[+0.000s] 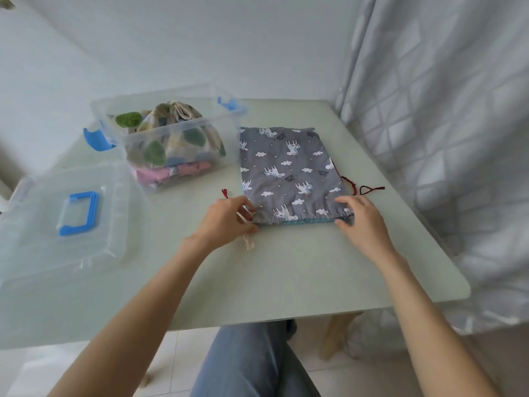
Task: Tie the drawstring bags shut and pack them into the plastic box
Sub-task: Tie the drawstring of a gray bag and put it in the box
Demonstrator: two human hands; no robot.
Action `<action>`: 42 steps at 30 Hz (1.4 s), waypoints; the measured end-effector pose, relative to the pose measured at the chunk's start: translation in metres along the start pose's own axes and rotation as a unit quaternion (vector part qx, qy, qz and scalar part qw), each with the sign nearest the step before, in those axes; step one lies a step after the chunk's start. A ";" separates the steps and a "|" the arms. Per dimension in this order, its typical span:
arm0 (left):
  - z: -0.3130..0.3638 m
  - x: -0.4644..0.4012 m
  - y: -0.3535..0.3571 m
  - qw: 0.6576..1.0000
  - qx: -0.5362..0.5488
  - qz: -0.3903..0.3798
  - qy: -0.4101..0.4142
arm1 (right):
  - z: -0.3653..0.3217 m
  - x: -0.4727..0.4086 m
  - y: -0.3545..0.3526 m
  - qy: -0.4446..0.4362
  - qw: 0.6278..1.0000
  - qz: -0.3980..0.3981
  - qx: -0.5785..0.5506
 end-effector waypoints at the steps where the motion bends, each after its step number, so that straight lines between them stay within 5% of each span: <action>1: -0.001 0.002 -0.001 1.000 0.001 -0.002 -0.002 | 0.003 0.002 -0.001 0.007 1.000 0.015 -0.010; 12: -0.022 0.016 -0.011 0.961 0.229 0.115 -0.100 | 0.022 0.014 -0.012 0.104 0.975 0.141 -0.138; 21: -0.032 0.020 -0.023 0.970 0.180 0.144 -0.078 | 0.025 0.020 -0.013 0.094 0.971 0.170 -0.137; 25: -0.036 0.021 -0.032 0.922 0.340 0.141 -0.121 | 0.030 0.021 -0.016 0.146 0.958 0.180 -0.171; 32: -0.055 0.018 -0.044 0.846 0.431 0.249 -0.188 | 0.042 0.019 -0.020 0.208 0.927 0.222 -0.220; 37: -0.042 0.021 -0.034 0.897 0.381 0.156 -0.162 | 0.036 0.014 -0.010 0.205 0.904 0.204 -0.316; 42: -0.043 0.022 -0.042 0.961 0.205 0.144 -0.121 | 0.025 0.011 -0.012 0.185 0.882 0.172 -0.397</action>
Point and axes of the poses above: each hand's wrist, its own x-axis away from the middle knuckle, its own y-axis out of the palm, z = x × y, the point moved 6 cm from there along -x, towards the middle knuckle, and after that the axes turned 10 degrees about z, right-handed, at the moved point
